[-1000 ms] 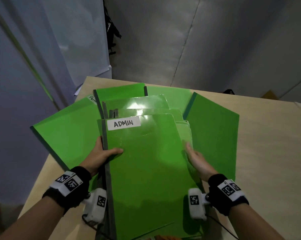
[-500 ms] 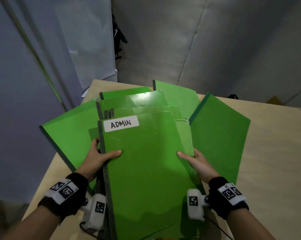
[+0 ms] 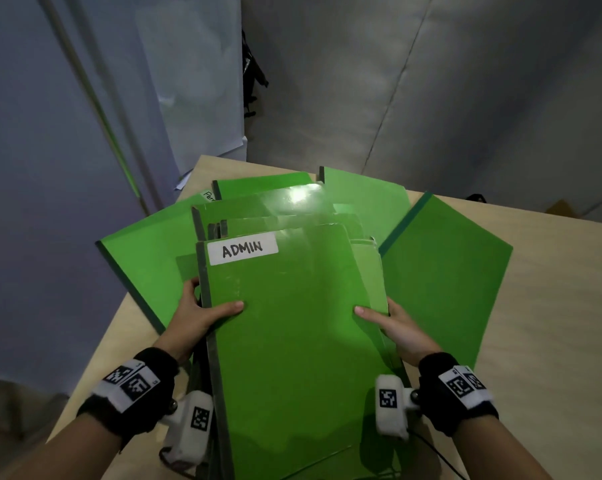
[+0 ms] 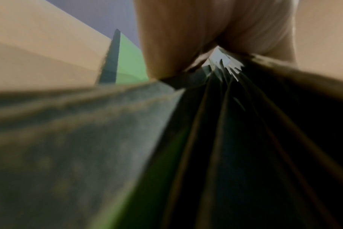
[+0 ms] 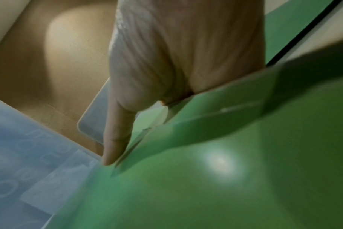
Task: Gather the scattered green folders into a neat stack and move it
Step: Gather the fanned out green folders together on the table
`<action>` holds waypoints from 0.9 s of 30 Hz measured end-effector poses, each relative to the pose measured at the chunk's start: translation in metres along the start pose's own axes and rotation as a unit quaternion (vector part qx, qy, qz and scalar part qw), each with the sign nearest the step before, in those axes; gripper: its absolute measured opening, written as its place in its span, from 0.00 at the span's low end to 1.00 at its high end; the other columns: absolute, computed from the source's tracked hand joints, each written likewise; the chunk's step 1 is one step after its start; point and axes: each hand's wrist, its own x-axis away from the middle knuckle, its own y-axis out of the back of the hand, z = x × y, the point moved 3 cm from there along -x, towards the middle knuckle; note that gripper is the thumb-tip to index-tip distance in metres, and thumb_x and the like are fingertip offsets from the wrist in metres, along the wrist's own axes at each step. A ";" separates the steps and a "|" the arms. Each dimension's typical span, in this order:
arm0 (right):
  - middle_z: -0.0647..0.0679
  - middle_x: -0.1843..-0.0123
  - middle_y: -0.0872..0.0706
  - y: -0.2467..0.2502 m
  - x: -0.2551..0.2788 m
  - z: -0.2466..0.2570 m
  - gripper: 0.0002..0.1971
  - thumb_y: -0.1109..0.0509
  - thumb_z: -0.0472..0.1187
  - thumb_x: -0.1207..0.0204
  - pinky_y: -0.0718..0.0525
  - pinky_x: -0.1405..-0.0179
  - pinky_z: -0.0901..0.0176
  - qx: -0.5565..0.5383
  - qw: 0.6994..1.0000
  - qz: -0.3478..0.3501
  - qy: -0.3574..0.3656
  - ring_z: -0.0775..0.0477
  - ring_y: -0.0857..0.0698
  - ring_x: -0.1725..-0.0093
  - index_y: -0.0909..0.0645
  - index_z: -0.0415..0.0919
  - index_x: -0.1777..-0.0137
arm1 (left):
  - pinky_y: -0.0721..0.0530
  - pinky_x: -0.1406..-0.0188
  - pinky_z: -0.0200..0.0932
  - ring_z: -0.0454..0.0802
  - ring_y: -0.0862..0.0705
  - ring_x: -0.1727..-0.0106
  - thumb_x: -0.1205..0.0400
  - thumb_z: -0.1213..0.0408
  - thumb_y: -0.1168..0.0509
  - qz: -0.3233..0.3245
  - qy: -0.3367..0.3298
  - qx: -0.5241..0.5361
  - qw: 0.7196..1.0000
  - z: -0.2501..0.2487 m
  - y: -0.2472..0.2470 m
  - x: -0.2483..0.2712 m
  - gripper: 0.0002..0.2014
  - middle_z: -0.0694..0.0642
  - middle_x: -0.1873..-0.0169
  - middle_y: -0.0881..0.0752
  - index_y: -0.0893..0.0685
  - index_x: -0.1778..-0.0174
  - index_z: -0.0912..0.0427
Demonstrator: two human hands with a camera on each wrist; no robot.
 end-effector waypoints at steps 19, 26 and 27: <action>0.43 0.14 0.49 -0.026 0.013 0.001 0.55 0.23 0.50 0.37 0.50 0.20 0.36 -0.010 0.998 0.053 -0.031 0.39 0.49 0.16 0.56 0.48 0.17 | 0.25 0.29 0.62 0.61 0.18 0.36 0.69 0.45 0.16 -0.030 -0.068 0.040 0.996 0.003 0.039 0.034 0.75 0.62 0.27 0.27 0.42 0.21 0.45; 0.40 0.14 0.53 -0.040 0.017 0.009 0.49 0.28 0.47 0.28 0.50 0.21 0.35 -0.003 0.998 0.057 -0.026 0.35 0.50 0.16 0.59 0.45 0.17 | 0.22 0.33 0.60 0.62 0.15 0.43 0.42 0.60 0.18 -0.049 -0.036 0.057 0.997 0.006 0.051 0.042 0.50 0.66 0.35 0.18 0.33 0.25 0.63; 0.41 0.14 0.53 -0.044 0.016 0.008 0.50 0.27 0.47 0.29 0.50 0.21 0.34 -0.001 0.998 0.058 -0.028 0.35 0.50 0.16 0.59 0.46 0.16 | 0.22 0.34 0.59 0.62 0.15 0.45 0.33 0.66 0.24 -0.055 -0.031 0.051 0.997 0.009 0.052 0.041 0.40 0.65 0.38 0.17 0.33 0.26 0.65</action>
